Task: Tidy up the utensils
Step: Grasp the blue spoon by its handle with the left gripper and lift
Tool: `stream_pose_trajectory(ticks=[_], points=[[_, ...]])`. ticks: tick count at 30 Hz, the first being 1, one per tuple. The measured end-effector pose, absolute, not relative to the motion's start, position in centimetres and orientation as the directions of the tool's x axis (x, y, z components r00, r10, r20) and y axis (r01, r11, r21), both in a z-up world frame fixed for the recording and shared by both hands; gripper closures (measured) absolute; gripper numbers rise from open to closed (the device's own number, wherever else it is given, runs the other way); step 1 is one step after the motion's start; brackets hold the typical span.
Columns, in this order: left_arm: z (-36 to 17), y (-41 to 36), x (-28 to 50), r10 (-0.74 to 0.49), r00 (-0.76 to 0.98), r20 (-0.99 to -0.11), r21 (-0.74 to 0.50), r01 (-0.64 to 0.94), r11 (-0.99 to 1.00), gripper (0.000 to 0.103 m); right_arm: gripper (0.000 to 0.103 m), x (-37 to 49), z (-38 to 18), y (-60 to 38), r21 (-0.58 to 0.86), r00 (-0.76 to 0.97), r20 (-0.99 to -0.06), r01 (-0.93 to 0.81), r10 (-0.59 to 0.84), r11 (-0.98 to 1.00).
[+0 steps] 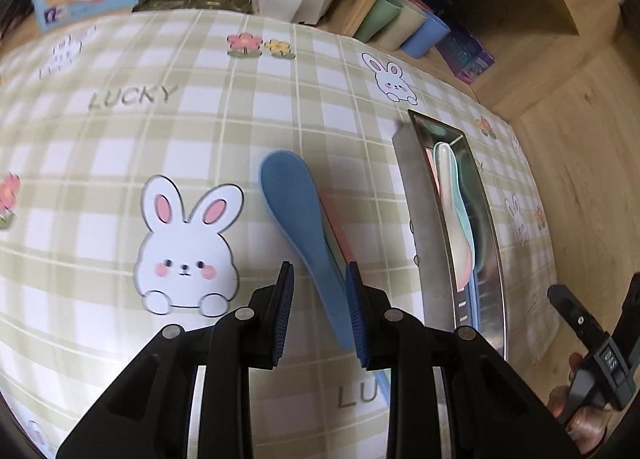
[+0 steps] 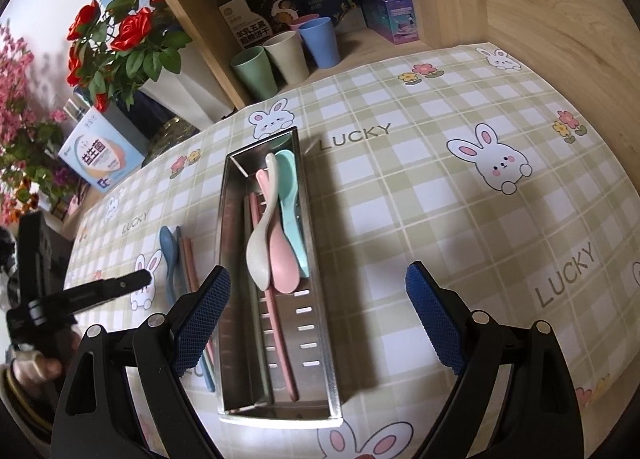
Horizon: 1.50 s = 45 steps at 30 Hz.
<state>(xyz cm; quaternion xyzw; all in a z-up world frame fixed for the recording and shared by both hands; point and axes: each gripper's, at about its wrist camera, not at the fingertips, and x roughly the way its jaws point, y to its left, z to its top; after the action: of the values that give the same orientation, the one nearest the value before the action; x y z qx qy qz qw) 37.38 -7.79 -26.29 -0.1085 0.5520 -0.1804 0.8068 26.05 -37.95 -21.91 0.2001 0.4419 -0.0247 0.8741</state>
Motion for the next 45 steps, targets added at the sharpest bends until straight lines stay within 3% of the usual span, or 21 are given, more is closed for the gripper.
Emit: stream_pose_trajectory(ticks=[12,16,19,33,45], points=[[-28.6,-8.2,37.8,-0.449,0.290,-0.845,-0.427,0.139,0.894,0.077,0.017,26.3,-22.8,-38.1,0.338,0.592,-0.792,0.223,0.148,0.914],[-28.8,-8.6,37.8,-0.442,0.291,-0.849,-0.417,0.148,0.897,0.084,0.017,26.3,-22.8,-38.2,0.338,0.592,-0.793,0.228,0.146,0.913],[-28.6,-8.7,37.7,-0.422,0.294,-0.858,-0.392,0.160,0.906,0.090,0.017,26.6,-22.9,-38.2,0.342,0.577,-0.801,0.220,0.161,0.914],[-27.6,-5.9,33.9,-0.298,0.338,-0.893,-0.232,0.220,0.947,0.091,0.018,26.5,-23.2,-35.1,0.333,0.530,-0.821,0.145,0.211,0.932],[-27.4,1.1,30.8,-0.239,0.415,-0.878,-0.213,0.109,0.971,0.091,0.054,27.3,-22.6,-29.5,0.267,0.504,-0.835,0.023,0.220,0.963]])
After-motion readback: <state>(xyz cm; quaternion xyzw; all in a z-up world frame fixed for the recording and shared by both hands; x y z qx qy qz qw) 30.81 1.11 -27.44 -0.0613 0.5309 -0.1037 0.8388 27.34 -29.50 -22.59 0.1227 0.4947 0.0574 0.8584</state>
